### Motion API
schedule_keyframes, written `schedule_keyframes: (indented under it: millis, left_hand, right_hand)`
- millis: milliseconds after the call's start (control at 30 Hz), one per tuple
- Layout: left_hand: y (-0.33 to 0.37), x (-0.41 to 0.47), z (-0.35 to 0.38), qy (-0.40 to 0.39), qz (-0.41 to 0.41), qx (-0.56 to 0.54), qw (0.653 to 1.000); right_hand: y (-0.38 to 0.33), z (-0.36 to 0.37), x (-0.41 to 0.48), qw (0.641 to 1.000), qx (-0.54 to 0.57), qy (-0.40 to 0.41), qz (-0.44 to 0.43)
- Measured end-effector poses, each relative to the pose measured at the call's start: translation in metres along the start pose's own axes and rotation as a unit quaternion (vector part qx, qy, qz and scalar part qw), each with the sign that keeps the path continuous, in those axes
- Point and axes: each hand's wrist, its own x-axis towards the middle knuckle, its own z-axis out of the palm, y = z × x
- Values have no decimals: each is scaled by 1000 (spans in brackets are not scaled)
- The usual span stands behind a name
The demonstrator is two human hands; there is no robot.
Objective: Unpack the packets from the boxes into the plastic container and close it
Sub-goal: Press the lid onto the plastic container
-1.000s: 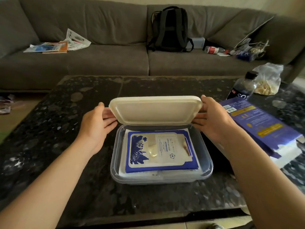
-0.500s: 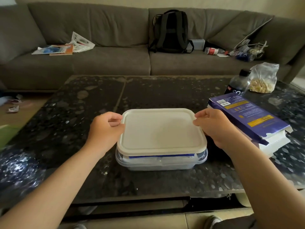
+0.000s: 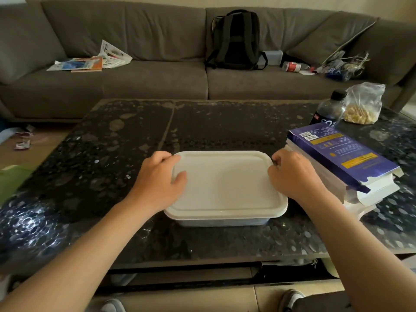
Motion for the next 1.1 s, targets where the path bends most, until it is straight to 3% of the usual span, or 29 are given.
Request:
schedule_keyframes:
  millis: [67, 167, 433, 900, 1100]
  left_hand:
    - [8, 0, 5, -60, 41, 71, 995]
    - [16, 6, 14, -140, 69, 155, 976]
    - [21, 22, 20, -211, 54, 222, 950]
    - [23, 19, 26, -206, 57, 252, 944]
    - [32, 16, 18, -194, 111, 250, 942]
  right_hand:
    - [-5, 7, 0, 997, -29, 13, -64]
    - [-13, 19, 2, 986, -90, -56, -132]
    - [-8, 40, 8, 961, -189, -144, -144]
    - [-8, 50, 8, 955, -225, -147, -129]
    - [-14, 40, 5, 954, -225, -156, -120]
